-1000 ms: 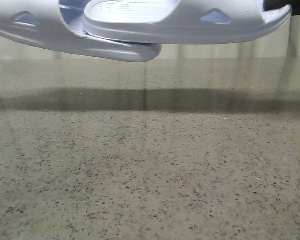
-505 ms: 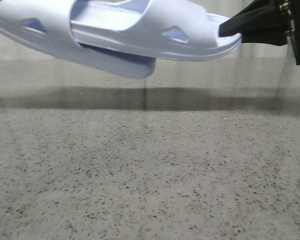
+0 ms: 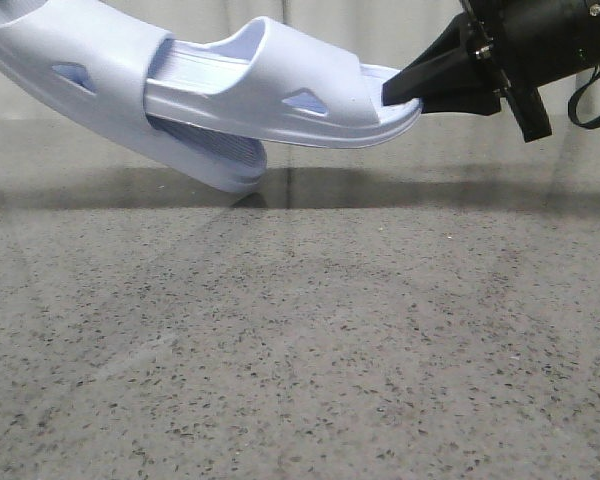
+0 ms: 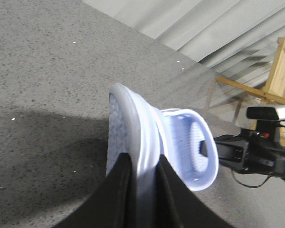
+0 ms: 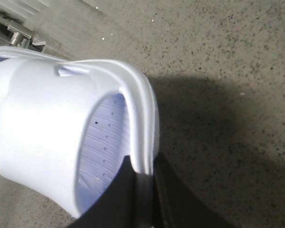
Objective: Insert blue slippers together front up
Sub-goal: 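Stack the right gripper's slipper onto the left gripper's slipper, lowering both, then set the stacked slippers on the table and open both grippers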
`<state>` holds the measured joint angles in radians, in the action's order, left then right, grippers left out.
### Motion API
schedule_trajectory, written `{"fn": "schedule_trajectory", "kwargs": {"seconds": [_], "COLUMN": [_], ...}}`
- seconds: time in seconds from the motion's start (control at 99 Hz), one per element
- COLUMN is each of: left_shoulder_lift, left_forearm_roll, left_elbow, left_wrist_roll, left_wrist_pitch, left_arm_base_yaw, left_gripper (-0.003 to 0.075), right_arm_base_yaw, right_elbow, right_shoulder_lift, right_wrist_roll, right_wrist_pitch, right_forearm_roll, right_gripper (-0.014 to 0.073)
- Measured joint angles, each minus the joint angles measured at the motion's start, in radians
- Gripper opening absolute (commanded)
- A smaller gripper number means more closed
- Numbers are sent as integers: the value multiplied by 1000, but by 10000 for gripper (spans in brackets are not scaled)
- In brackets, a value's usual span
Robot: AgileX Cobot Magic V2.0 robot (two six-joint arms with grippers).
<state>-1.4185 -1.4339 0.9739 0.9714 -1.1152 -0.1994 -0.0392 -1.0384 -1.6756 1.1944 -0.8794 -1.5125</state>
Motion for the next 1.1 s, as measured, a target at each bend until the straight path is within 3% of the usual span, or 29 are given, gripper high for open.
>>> {"fn": "schedule_trajectory", "kwargs": {"seconds": [0.575,0.586,0.596,0.616,0.868,1.1], "left_shoulder_lift": [6,6,6,6,-69,-163], "left_forearm_roll": [-61,-61,-13,-13,5,89], "left_elbow": [0,0,0,0,0,0], "left_wrist_roll": [0,0,-13,-15,-8,36], "left_wrist_pitch": [19,21,-56,-58,-60,33], "left_arm_base_yaw": [83,83,-7,-7,-7,-4], "left_gripper": [16,15,15,15,16,16], "right_arm_base_yaw": [-78,-78,215,272,286,286], "right_elbow": [-87,-87,-98,-98,-98,-98], "right_shoulder_lift": [-84,-84,-32,11,73,96], "right_wrist_roll": [-11,-11,-72,-76,-86,-102], "right_wrist_pitch": [48,48,-296,-296,-303,-305], "right_forearm_roll": [52,52,90,97,113,135], "right_gripper": [-106,104,104,104,104,104]}}
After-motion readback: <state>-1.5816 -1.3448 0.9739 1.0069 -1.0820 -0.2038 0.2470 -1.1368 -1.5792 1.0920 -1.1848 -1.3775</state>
